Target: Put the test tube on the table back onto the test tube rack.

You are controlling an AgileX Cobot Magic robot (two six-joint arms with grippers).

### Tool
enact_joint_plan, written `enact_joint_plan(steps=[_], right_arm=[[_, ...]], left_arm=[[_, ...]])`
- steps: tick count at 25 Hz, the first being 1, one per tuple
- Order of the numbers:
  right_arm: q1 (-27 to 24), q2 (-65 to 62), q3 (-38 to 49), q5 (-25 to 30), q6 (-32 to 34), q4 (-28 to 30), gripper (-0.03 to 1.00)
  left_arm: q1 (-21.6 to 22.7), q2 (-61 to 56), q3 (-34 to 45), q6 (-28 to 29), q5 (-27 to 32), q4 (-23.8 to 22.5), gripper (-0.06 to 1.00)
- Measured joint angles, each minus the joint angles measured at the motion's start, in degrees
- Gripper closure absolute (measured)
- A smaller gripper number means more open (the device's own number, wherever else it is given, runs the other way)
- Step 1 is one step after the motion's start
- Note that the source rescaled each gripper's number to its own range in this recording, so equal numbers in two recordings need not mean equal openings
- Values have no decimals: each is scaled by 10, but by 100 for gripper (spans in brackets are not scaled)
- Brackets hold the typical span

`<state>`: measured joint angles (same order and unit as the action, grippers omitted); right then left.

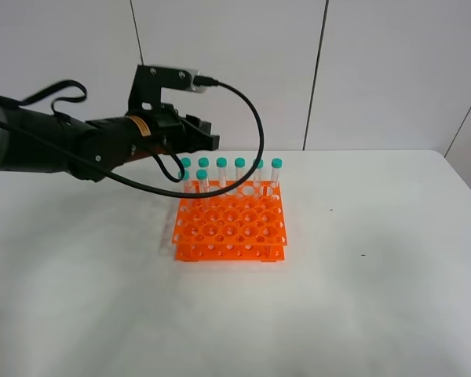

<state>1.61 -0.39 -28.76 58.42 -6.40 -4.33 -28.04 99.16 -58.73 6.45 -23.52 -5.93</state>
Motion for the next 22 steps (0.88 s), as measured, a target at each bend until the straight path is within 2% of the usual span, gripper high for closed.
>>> enact_joint_plan(steps=[2,3,5,7,11,16,19,22], right_arm=[[0,0,0,0,0,0,-3],[0,0,0,0,0,0,-3],[0,0,0,0,0,0,-3],[0,0,0,0,0,0,-3],[0,0,0,0,0,0,-3],[0,0,0,0,0,-1,-3],[0,0,0,0,0,-2,-3],[0,0,0,0,0,-2,-3]], left_arm=[[-1,-42,-1,0,38,-1,46],[-1,-63,-5,0,71,-2,37],[-1,-92,-23,0,156,-3,18],[-1,-104,-59,0,247,-3,11],[9,-76,-168,-7,448,-3,6],[56,13,-327,-33,676,-3,6],[92,56,-391,-44,762,4,6],[133,73,-406,-49,819,7,6]])
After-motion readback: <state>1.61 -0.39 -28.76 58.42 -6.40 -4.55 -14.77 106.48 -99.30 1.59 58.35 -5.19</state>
